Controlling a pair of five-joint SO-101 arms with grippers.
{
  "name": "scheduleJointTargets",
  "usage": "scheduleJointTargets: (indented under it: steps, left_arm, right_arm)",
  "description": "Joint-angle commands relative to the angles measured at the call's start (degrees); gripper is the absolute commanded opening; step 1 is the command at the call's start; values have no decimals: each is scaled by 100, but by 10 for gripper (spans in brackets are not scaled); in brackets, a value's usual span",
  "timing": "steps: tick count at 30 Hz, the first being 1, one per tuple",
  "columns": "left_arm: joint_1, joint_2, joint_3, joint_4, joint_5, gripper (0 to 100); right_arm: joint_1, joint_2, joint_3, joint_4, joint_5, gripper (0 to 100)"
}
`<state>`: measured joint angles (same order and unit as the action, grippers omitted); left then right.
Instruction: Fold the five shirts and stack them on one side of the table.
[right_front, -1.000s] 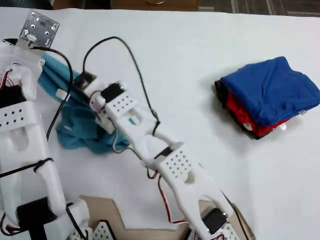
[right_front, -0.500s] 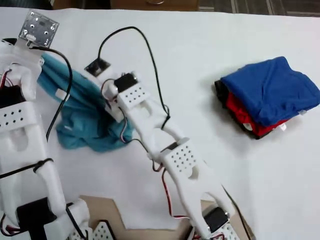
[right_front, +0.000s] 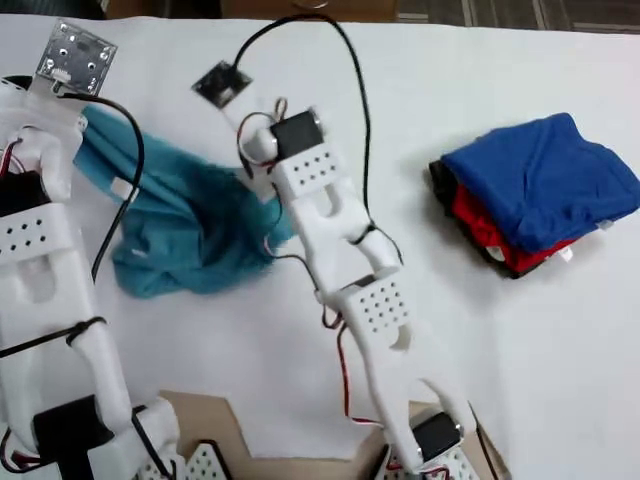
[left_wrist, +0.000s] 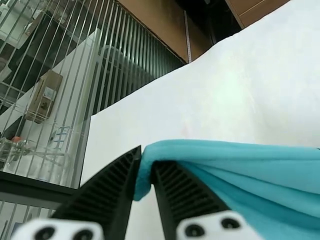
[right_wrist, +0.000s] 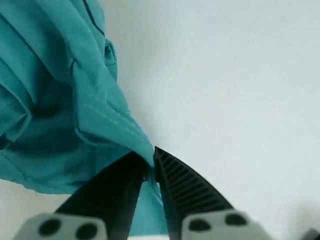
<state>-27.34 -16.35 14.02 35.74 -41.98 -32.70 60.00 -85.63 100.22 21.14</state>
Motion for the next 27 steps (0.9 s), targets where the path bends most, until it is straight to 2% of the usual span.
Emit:
scheduleJointTargets:
  steps: [1, 16, 19, 24, 27]
  left_arm:
    - [9, -88, -66, -79, 18, 20]
    - [9, -88, -48, -79, 18, 20]
    - [18, -88, -40, -79, 18, 20]
    - [18, -88, -40, -79, 18, 20]
    - [18, -88, -40, -79, 18, 20]
  right_arm:
    - [92, -92, -624, 92, 70, 21]
    - [110, -13, -70, 92, 70, 25]
    - [75, -4, 299, 66, 26, 101]
    - [66, 286, 862, 22, 26, 313]
    - [66, 549, 835, -13, 62, 382]
